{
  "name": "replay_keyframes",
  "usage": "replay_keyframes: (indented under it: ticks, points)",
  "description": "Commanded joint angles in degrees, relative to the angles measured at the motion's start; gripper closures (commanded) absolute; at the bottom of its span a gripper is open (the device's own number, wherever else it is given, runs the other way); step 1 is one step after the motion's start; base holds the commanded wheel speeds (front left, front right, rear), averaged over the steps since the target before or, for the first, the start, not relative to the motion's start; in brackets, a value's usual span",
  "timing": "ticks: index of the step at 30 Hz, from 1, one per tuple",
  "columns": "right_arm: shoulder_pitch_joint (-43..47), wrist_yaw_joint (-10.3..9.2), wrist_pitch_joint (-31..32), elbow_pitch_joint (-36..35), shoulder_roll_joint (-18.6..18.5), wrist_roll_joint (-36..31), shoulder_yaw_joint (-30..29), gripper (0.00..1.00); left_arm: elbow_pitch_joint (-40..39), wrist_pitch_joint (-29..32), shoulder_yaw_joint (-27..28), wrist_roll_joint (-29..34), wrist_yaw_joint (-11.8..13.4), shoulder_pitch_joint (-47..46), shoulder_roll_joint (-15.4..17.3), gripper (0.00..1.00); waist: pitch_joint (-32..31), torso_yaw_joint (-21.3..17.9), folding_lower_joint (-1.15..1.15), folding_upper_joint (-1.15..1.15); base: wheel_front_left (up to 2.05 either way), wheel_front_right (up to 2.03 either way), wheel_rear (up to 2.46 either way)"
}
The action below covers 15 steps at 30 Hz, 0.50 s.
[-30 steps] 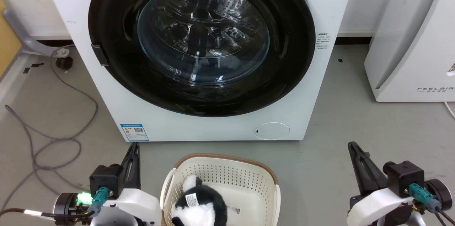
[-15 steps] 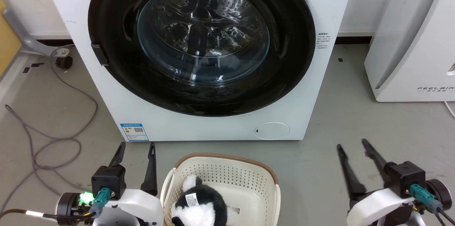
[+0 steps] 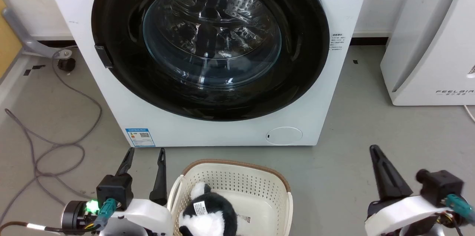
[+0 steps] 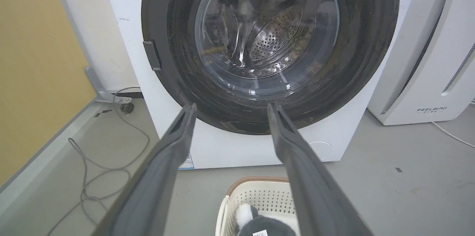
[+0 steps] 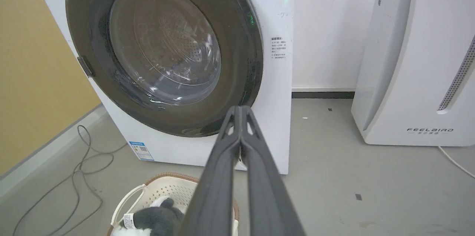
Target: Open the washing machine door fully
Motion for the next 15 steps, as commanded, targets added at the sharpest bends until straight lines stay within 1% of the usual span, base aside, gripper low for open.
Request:
replay_keyframes:
  ticks: [1,15]
  points:
    - [0.39,0.01,-0.6,0.07,0.02,3.1,-0.44,1.0,0.26,-0.63,-0.26,-0.45,-0.08,-0.5,0.15,0.0,0.06,-0.01,0.0,0.0,0.0,0.0,0.0]
    - [-1.31,0.01,-2.29,1.67,0.02,26.21,-1.62,1.0,0.54,-2.31,-1.24,-1.62,-0.21,-1.03,0.34,0.0,0.56,0.18,0.0,0.0,0.0,0.0,0.0]
